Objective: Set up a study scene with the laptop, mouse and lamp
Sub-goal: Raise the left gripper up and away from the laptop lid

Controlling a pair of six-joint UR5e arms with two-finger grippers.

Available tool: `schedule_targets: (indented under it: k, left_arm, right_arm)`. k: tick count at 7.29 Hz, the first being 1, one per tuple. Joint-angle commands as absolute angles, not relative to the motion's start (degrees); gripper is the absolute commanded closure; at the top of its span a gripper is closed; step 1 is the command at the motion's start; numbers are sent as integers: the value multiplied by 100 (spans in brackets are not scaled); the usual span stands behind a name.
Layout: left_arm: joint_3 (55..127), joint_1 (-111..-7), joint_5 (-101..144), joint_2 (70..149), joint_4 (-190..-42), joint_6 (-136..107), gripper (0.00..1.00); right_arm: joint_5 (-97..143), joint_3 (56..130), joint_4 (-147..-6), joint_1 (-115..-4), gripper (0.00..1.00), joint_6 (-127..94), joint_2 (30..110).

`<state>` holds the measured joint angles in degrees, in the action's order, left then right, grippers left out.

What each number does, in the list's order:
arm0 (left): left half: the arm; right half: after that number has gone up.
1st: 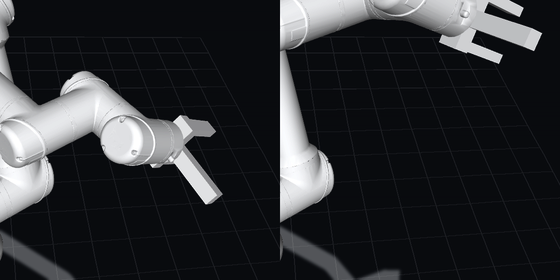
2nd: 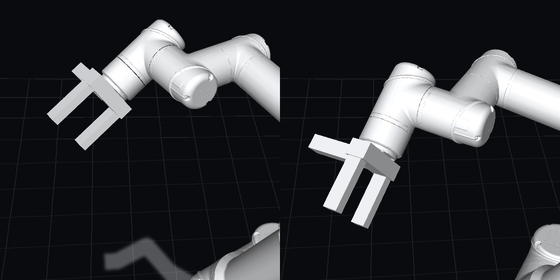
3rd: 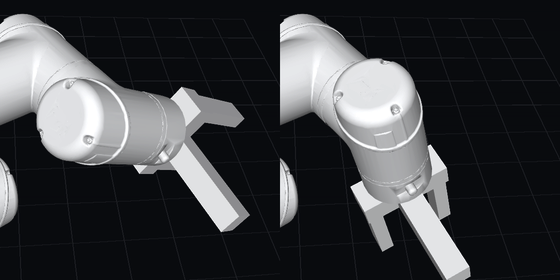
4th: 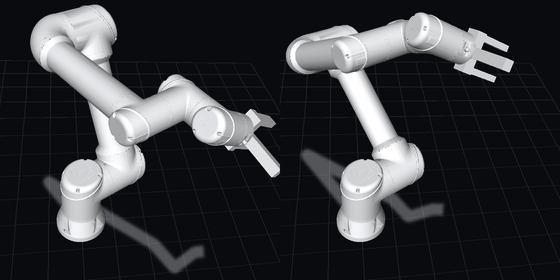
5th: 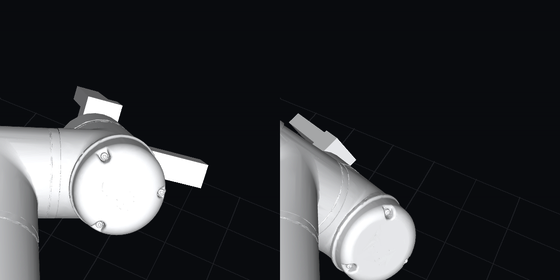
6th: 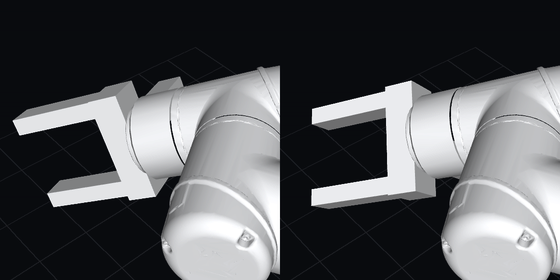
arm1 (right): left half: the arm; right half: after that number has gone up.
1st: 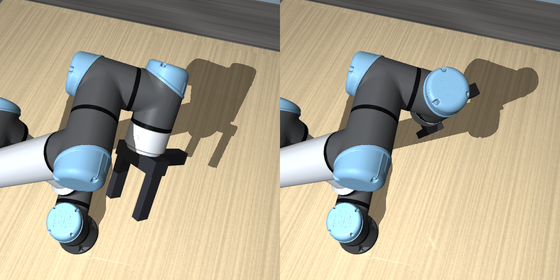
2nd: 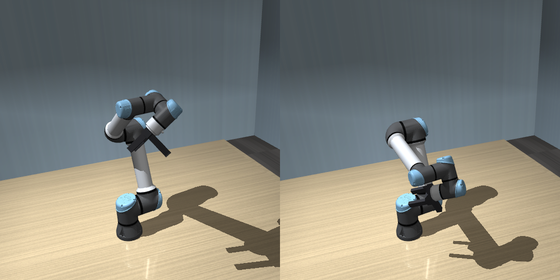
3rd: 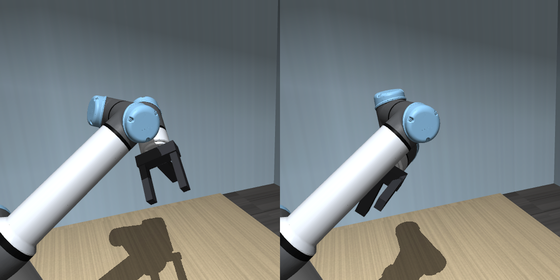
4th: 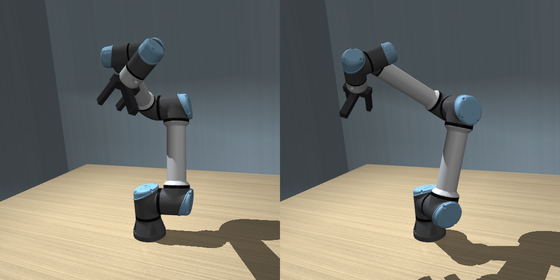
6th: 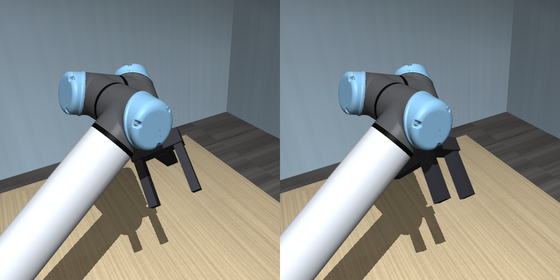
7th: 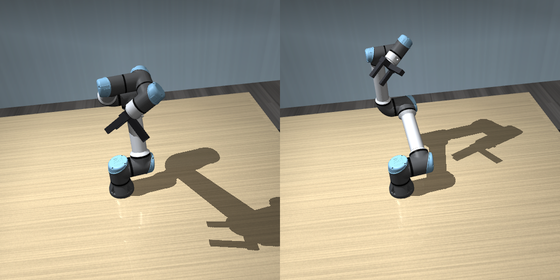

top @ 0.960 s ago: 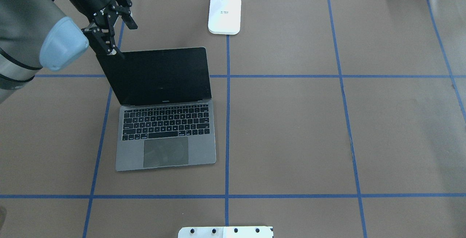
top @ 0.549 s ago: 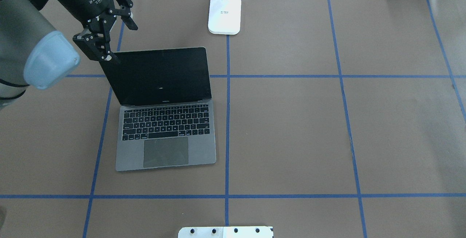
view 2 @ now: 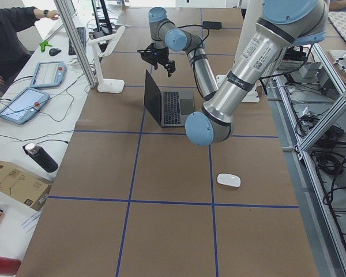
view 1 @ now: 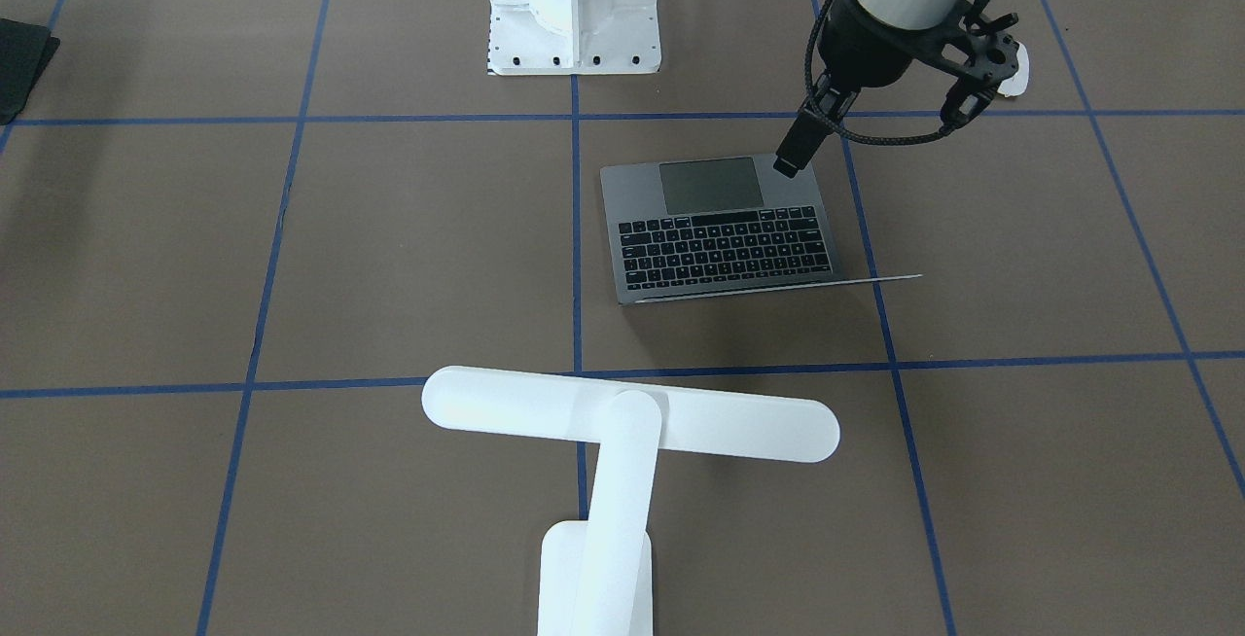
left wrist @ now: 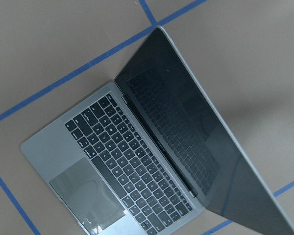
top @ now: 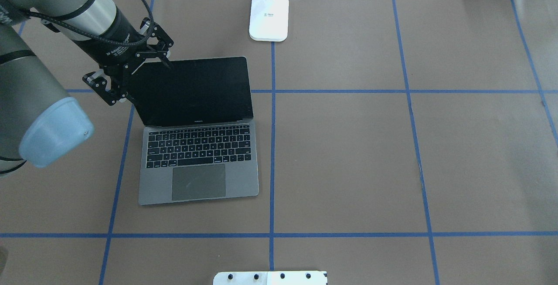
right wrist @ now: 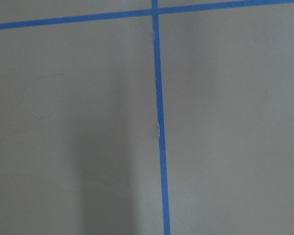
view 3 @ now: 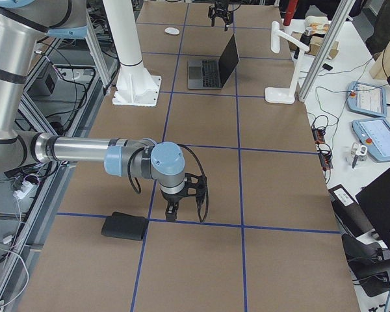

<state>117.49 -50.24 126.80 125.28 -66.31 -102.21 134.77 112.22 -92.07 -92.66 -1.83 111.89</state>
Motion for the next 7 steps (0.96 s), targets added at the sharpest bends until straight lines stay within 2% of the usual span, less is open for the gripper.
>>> schedule_targets:
  k: [1, 4, 7]
  left_arm:
    - [11865, -5001, 12639, 12167, -6636, -8839, 0]
    - [11883, -5106, 12630, 11909, -6627, -7787, 0]
    - [11918, -5115, 12630, 11909, -6653, -7656, 0]
  right_arm:
    - [13386, 11215, -9193, -9272, 1, -150, 11354]
    - [13936, 10866, -9237, -9255, 1, 1292, 11820]
    - [14554, 10267, -9352, -8739, 1, 2388, 11699]
